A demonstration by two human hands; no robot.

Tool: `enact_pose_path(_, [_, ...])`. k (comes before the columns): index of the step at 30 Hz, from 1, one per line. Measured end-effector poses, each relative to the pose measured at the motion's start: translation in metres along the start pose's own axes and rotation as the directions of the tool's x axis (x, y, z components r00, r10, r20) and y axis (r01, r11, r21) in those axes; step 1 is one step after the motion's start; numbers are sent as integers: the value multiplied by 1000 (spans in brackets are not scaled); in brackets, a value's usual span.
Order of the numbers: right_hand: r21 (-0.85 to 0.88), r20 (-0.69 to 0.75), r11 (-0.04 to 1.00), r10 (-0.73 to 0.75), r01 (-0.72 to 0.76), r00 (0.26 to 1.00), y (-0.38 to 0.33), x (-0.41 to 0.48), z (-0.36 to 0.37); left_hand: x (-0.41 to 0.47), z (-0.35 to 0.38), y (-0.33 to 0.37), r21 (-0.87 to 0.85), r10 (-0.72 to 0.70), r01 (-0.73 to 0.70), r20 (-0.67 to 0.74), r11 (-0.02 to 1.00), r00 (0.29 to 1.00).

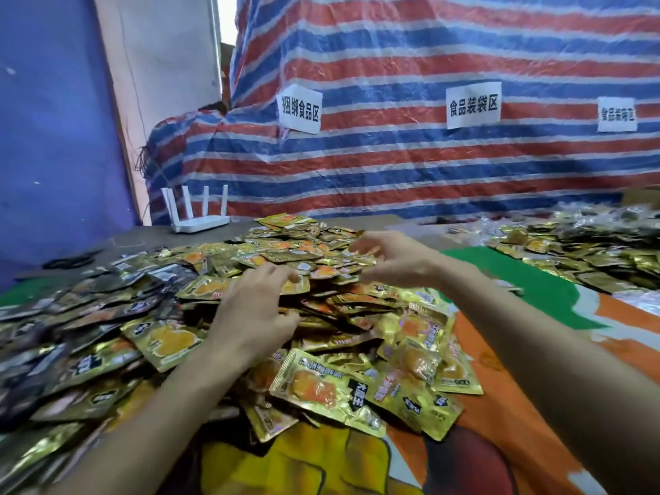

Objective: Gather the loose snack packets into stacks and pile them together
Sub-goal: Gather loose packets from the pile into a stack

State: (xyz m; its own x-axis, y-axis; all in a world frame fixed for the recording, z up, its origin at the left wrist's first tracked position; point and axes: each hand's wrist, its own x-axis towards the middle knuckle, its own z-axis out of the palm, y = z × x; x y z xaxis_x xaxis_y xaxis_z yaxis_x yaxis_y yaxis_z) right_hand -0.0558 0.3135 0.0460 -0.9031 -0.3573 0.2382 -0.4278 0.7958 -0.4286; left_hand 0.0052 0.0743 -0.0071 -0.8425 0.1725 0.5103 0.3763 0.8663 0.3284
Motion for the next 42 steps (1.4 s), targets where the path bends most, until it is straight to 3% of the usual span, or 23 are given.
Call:
enact_pose_path(4, [-216,250,973,133,-78,959,-26,-9,29,3,-19,-24,133,-77,68,71,989,994])
enact_pose_path(6, [-311,278,944,204,-113,939,-28,-13,45,2,-25,-34,133,-117,102,107,986,987])
enact_pose_path(9, [-419,145,901,185,-109,972,-23,-15,64,-7,-23,-40,66,-83,74,147,995,986])
enact_pose_path(12, [-439,-44,893,85,-96,995,-16,-16,76,-19,-11,-31,80,50,-69,221,994,974])
enact_pose_path(16, [-440,-312,894,-61,-88,948,-11,-19,78,-23,8,-17,89,205,-241,298,966,932])
enact_pose_path(19, [-314,-460,949,-118,-36,880,-9,-15,71,-21,19,-10,16,194,-205,264,979,945])
enact_pose_path(21, [-195,-522,981,-119,18,844,-9,-11,69,-19,22,-8,-230,55,-8,196,973,979])
enact_pose_path(23, [-53,-598,995,-102,88,795,-12,-9,66,-13,21,-10,-473,-110,149,109,868,988])
enact_pose_path(27, [177,-702,970,4,169,712,-25,-1,60,-1,16,-12,-692,-299,271,83,669,951])
enact_pose_path(31, [315,-702,928,87,197,707,-42,5,68,3,19,-7,-818,-443,251,-6,518,897])
enact_pose_path(32, [365,-700,908,121,207,704,-45,7,71,3,21,-9,-812,-454,219,-62,541,889])
enact_pose_path(35, [524,-660,825,238,210,713,-52,11,88,4,21,-17,-632,-363,158,-207,758,909])
enact_pose_path(38, [691,-523,703,324,170,788,-55,11,110,4,20,-24,-682,-405,223,-118,697,907])
enact_pose_path(42, [805,-406,562,285,191,868,-59,2,118,6,18,-29,-737,-416,275,-10,618,909])
